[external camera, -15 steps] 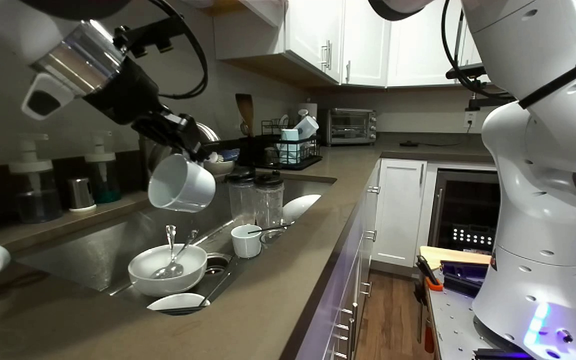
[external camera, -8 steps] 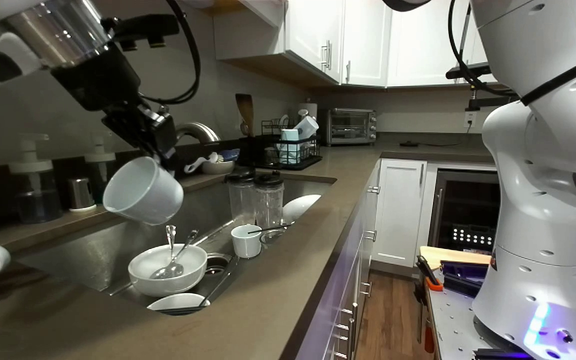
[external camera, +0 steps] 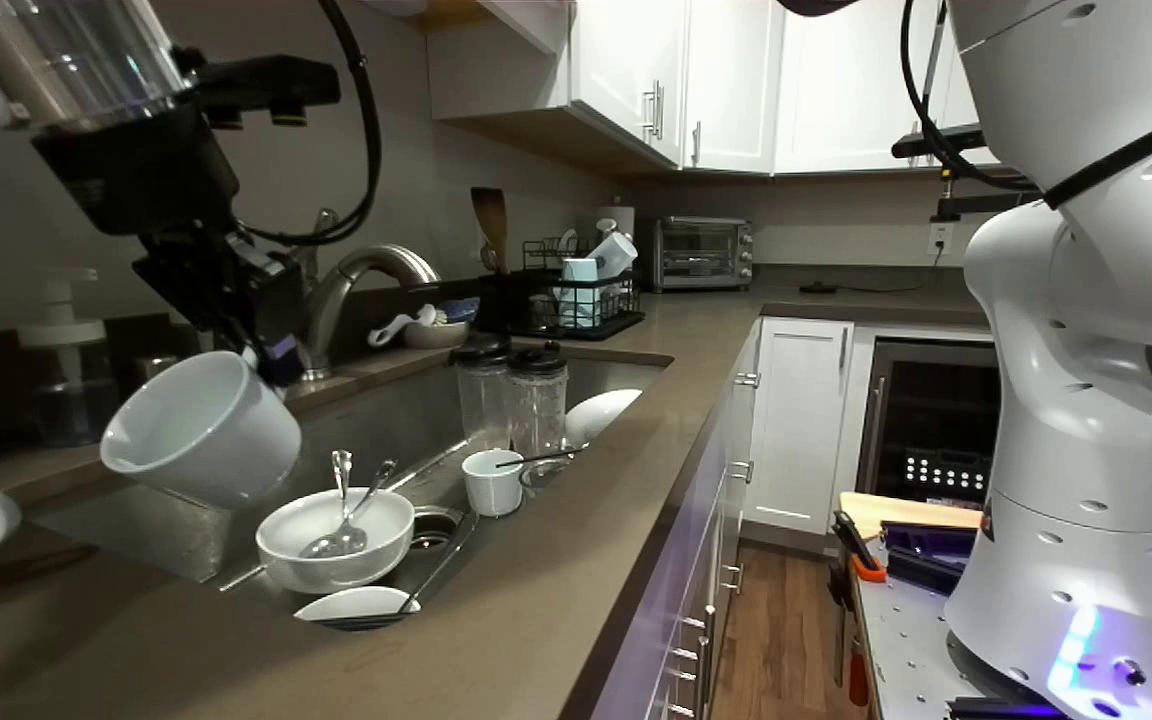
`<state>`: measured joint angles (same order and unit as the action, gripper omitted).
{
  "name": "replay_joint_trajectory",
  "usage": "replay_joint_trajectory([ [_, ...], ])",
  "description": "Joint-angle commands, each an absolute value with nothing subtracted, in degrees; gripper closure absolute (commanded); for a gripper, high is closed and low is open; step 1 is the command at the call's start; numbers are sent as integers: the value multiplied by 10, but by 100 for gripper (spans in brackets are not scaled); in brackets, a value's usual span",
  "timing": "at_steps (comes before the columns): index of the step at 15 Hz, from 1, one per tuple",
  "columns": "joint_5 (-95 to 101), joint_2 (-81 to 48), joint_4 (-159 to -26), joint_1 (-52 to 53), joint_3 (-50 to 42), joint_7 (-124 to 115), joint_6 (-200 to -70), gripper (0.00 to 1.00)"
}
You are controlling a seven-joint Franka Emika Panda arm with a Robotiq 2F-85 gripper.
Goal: Pour the water from the mug towards the edge into the sink
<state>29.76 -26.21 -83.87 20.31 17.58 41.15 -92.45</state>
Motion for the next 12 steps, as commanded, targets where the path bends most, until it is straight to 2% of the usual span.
replay_joint_trajectory([
  [1, 268, -230, -867, 197, 180, 442, -952, 94],
  [6, 246, -222, -870, 198, 186, 463, -964, 94],
  [12, 216, -236, -878, 196, 194, 506, -1053, 94],
])
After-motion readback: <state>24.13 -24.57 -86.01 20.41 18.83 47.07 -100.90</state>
